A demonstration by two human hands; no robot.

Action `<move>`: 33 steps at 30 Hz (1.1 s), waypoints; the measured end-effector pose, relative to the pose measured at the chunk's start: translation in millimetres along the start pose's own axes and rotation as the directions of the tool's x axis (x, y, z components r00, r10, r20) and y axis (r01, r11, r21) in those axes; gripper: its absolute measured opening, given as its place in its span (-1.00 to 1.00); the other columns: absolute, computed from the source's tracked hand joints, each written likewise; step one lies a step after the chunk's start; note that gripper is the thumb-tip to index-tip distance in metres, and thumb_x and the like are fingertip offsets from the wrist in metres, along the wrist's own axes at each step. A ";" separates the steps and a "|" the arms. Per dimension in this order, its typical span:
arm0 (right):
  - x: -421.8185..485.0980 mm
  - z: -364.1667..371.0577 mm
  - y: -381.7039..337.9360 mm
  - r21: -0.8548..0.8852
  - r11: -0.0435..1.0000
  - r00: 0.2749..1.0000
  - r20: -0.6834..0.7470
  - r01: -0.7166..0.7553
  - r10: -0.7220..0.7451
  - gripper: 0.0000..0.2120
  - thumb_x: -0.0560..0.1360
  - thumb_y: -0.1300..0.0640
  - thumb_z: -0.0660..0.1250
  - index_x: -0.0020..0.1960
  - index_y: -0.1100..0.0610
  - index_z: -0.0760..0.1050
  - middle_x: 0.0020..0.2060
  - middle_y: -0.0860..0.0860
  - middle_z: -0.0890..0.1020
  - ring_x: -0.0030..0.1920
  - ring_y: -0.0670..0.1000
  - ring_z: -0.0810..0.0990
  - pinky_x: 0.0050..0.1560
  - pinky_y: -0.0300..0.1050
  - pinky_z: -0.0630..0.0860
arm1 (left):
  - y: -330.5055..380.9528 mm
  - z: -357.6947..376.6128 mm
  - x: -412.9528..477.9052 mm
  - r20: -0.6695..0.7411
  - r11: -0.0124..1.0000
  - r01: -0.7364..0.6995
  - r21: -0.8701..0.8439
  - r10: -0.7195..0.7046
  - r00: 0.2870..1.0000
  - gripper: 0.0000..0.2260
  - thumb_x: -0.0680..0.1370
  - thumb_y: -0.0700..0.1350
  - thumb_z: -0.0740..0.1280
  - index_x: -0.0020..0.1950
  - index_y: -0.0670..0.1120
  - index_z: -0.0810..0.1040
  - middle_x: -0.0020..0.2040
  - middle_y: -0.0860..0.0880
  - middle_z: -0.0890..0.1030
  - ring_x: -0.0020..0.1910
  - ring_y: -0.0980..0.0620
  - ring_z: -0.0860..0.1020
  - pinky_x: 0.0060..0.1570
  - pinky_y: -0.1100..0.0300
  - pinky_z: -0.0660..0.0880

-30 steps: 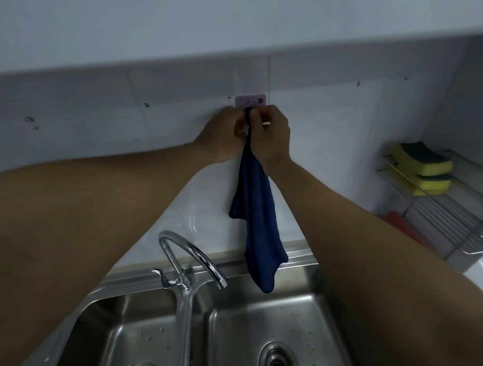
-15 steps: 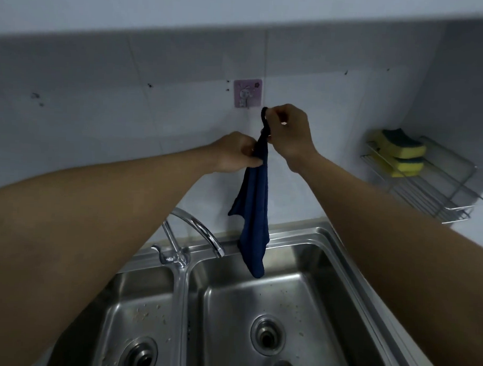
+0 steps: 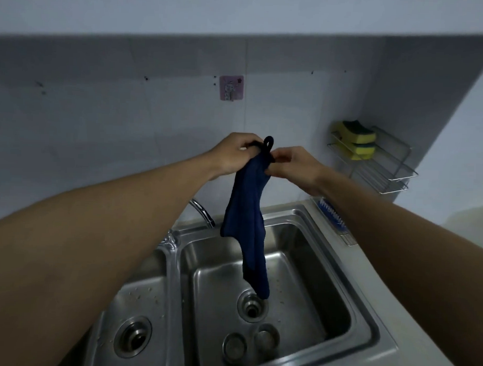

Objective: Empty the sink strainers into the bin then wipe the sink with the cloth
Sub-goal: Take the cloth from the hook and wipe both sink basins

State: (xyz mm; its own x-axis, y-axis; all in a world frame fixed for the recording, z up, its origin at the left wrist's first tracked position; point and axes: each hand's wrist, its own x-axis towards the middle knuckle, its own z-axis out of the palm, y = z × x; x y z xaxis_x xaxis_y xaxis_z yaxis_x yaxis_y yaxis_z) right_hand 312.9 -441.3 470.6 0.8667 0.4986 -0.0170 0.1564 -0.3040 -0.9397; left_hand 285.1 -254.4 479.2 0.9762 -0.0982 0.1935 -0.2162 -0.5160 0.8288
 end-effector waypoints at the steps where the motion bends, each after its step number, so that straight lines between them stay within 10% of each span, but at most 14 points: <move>1: -4.5 0.1 -1.8 -0.048 0.999 1.000 -0.001 -0.022 0.022 -0.89 0.55 0.27 0.36 0.07 0.26 0.58 0.09 0.22 0.66 0.12 0.11 0.62 0.18 -0.05 0.57 | 1.3 2.5 -5.0 -0.005 1.000 -0.010 -0.002 0.010 1.000 -0.73 0.65 -0.19 0.22 -0.07 0.13 0.61 -0.11 0.20 0.63 -0.16 0.37 0.56 -0.13 0.49 0.42; 5: -23.0 -0.7 -6.5 -0.024 0.997 0.997 0.023 -0.069 0.069 -0.85 0.65 0.13 0.28 0.16 0.19 0.48 0.11 0.17 0.63 0.14 0.13 0.63 0.15 0.15 0.62 | 2.8 13.8 -28.1 -0.046 1.000 0.028 -0.013 -0.029 0.999 -0.90 0.66 -0.05 0.24 0.03 0.03 0.54 0.01 0.07 0.62 -0.02 0.19 0.56 -0.04 0.33 0.44; 9: -40.3 2.8 -6.8 0.119 0.993 1.000 -0.005 0.012 -0.011 -0.84 0.66 0.14 0.25 0.19 0.19 0.43 0.05 0.15 0.66 0.02 0.09 0.69 -0.18 -0.04 0.66 | 2.4 20.9 -65.4 0.080 0.958 0.276 -0.075 -0.270 0.959 -0.55 0.41 0.30 0.44 0.12 0.03 0.55 0.04 0.07 0.67 0.01 0.12 0.65 -0.06 0.25 0.54; 15: -54.6 -18.9 0.2 0.045 0.992 0.985 -0.133 0.119 -0.112 -0.95 0.65 0.04 0.25 0.08 -0.02 0.46 -0.03 -0.02 0.62 -0.07 -0.06 0.62 -0.29 -0.29 0.56 | -21.2 42.5 -117.1 0.198 0.870 0.453 0.197 -0.487 0.850 -0.75 0.44 0.03 0.51 0.03 -0.07 0.65 0.01 -0.01 0.71 0.06 0.00 0.65 0.12 0.09 0.58; 22: -84.0 -58.7 39.8 -0.303 0.947 0.988 -0.076 0.109 -0.137 -0.90 0.68 0.04 0.17 0.09 0.02 0.44 -0.06 -0.11 0.52 -0.06 -0.13 0.50 -0.21 -0.45 0.37 | 6.0 64.5 -142.3 0.071 0.846 0.511 -0.154 -0.506 0.860 -0.79 0.59 -0.02 0.38 0.20 -0.01 0.62 0.15 -0.02 0.68 0.14 -0.02 0.64 0.28 -0.01 0.53; 29: -132.6 -85.2 47.8 -0.211 0.975 0.953 0.274 -0.072 0.130 -0.27 0.20 -0.24 0.65 0.26 0.00 0.50 0.09 -0.05 0.67 0.04 -0.02 0.69 -0.03 -0.14 0.63 | 41.4 114.5 -158.0 0.097 0.788 0.520 -0.331 -0.520 0.849 -0.66 0.63 0.07 0.30 0.32 -0.10 0.52 0.19 -0.11 0.66 0.13 -0.06 0.64 0.08 0.08 0.58; 33: -144.0 -87.5 65.2 -0.531 0.844 0.905 0.391 0.074 0.167 0.04 0.17 0.03 0.72 0.50 -0.03 0.22 0.26 -0.05 0.48 0.18 0.00 0.56 0.13 -0.14 0.58 | 48.0 122.2 -181.7 0.185 0.857 0.508 0.083 -0.514 0.838 -0.42 0.35 0.02 0.62 0.30 0.03 0.49 0.22 0.02 0.60 0.18 0.02 0.60 0.12 0.09 0.60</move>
State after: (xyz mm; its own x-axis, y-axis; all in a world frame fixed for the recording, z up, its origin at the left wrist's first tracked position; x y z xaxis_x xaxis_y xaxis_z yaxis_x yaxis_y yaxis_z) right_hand 239.8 -604.0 441.7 0.6254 0.7181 -0.3054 0.4479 -0.6508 -0.6130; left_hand 99.6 -365.3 419.7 0.9322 0.0255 -0.3611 0.3119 -0.5630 0.7653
